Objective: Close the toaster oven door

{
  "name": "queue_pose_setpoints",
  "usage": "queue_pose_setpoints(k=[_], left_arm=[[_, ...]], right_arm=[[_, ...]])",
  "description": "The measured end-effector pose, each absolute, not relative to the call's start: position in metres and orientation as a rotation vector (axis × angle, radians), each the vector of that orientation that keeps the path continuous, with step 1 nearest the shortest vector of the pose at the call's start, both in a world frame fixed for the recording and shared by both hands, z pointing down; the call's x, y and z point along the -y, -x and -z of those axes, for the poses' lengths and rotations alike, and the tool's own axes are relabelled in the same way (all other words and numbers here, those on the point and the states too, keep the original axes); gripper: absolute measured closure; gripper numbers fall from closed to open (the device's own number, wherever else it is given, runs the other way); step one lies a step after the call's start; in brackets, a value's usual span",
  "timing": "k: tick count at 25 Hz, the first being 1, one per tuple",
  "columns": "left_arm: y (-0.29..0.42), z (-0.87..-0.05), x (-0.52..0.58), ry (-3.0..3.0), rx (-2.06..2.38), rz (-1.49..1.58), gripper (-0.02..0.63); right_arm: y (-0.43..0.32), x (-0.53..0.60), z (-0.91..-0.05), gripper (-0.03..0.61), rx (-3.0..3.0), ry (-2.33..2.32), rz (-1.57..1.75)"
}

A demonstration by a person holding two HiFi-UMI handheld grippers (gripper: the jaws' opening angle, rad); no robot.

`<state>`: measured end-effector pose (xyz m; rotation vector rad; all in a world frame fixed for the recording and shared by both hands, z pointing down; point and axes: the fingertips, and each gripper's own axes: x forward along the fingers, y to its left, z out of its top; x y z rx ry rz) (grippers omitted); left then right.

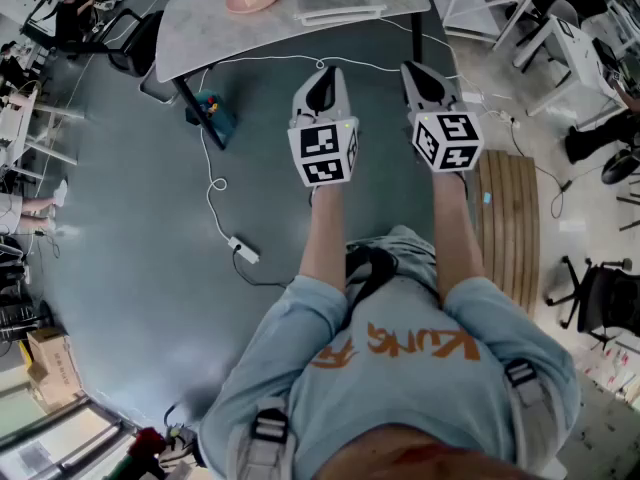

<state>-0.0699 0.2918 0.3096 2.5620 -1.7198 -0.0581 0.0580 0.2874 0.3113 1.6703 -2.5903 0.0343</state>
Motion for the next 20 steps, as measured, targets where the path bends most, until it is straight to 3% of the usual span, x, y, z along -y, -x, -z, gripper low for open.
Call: queue_pose_setpoints(k=[20], left_arm=[[0.08, -0.318, -0.278, -2.565, 1.651, 0.081, 0.612]], right_arm=[[-0.061, -0.27, -0.313, 0.58, 2.523, -1.77, -0.087]])
